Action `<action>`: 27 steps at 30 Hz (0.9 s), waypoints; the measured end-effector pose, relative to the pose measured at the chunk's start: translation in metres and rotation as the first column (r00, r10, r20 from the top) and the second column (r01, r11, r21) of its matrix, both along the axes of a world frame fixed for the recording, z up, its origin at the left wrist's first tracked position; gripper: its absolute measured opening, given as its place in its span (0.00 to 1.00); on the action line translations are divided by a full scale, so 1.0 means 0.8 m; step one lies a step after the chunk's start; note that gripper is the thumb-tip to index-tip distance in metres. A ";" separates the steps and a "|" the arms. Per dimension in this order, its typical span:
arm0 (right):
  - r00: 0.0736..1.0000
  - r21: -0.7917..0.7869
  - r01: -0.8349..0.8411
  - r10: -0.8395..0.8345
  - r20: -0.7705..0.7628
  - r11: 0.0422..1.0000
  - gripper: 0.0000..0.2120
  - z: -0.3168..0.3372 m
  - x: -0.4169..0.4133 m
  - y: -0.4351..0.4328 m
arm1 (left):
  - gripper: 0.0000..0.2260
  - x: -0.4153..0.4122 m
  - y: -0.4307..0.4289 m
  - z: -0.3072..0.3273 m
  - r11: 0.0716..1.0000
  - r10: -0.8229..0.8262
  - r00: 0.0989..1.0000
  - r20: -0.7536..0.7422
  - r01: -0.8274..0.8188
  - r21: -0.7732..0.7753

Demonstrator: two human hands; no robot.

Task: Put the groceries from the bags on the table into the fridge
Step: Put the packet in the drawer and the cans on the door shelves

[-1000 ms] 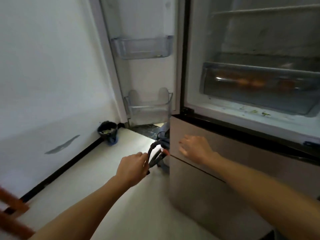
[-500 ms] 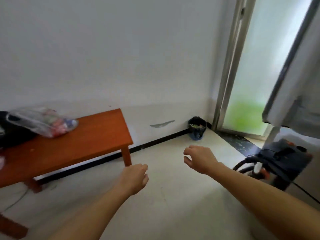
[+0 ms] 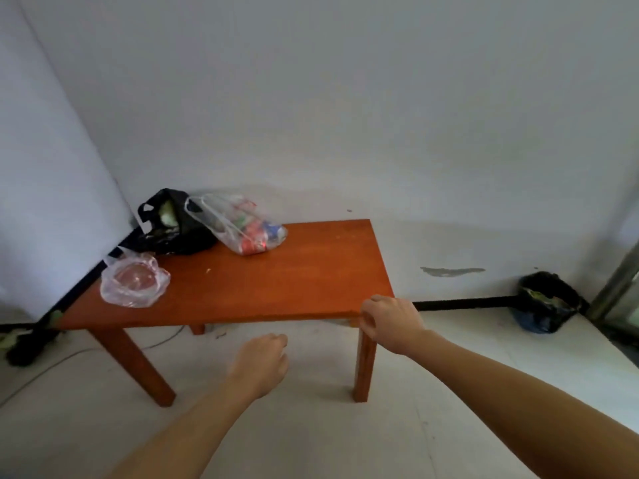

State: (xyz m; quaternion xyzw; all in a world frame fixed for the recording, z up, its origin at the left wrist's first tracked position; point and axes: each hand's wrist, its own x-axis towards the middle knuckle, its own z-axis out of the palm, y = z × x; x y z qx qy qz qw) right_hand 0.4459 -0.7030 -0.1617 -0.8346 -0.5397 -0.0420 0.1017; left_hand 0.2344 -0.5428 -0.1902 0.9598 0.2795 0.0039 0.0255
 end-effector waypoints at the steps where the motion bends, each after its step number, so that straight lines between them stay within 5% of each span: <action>1: 1.000 -0.008 -0.016 0.016 -0.013 1.000 0.11 -0.001 0.011 0.027 | 0.11 0.009 0.023 -0.002 1.000 0.027 1.000 0.004 -0.027 -0.006; 16: 0.959 -0.125 -0.284 0.283 -0.030 0.950 0.14 -0.001 0.058 0.400 | 0.10 0.028 0.303 -0.001 0.962 0.258 0.963 0.071 -0.249 -0.111; 27: 0.994 -0.121 -0.112 0.110 -0.025 0.986 0.14 -0.013 0.064 0.641 | 0.12 0.028 0.584 0.001 0.983 0.166 0.982 0.094 -0.157 -0.094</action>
